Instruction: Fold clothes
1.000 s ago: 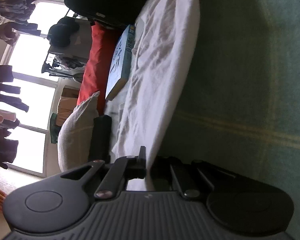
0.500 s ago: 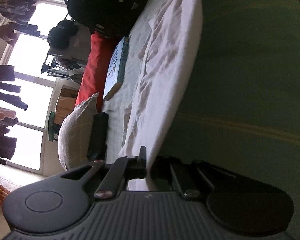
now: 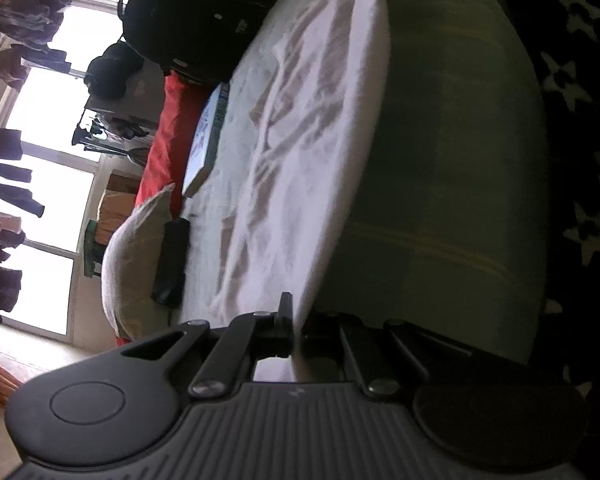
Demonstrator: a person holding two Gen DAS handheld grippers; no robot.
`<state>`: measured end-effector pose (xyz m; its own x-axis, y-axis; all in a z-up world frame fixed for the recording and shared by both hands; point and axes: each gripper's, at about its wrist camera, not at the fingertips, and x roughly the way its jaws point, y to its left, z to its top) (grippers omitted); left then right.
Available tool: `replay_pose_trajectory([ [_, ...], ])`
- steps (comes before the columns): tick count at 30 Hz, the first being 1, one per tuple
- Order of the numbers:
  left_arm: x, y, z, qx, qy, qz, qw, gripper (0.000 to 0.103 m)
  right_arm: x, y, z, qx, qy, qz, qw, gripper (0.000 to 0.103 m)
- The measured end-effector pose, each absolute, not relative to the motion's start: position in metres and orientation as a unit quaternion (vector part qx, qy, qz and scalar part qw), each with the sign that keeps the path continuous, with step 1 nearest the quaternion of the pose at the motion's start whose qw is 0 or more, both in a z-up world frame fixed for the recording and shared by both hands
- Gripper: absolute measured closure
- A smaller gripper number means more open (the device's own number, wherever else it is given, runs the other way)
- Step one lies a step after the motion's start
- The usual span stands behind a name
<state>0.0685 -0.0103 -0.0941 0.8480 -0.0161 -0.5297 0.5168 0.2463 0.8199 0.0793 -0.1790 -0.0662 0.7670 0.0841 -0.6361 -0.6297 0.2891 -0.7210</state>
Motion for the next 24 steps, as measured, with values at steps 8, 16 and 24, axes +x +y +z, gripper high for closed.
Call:
replay_pose_trajectory([
  [8, 0.046, 0.017, -0.083, 0.518, 0.274, -0.209, 0.783, 0.092, 0.065, -0.21, -0.062, -0.491, 0.31, 0.238, 0.778, 0.089],
  [16, 0.079, 0.07, -0.015, 0.311, 0.29, -0.197, 0.884, 0.085, 0.081, -0.258, -0.01, -0.338, 0.314, 0.216, 0.861, 0.065],
  [24, 0.157, 0.082, -0.046, 0.148, 0.356, -0.166, 0.908, 0.062, 0.16, -0.244, -0.027, -0.075, 0.339, 0.247, 0.905, 0.047],
])
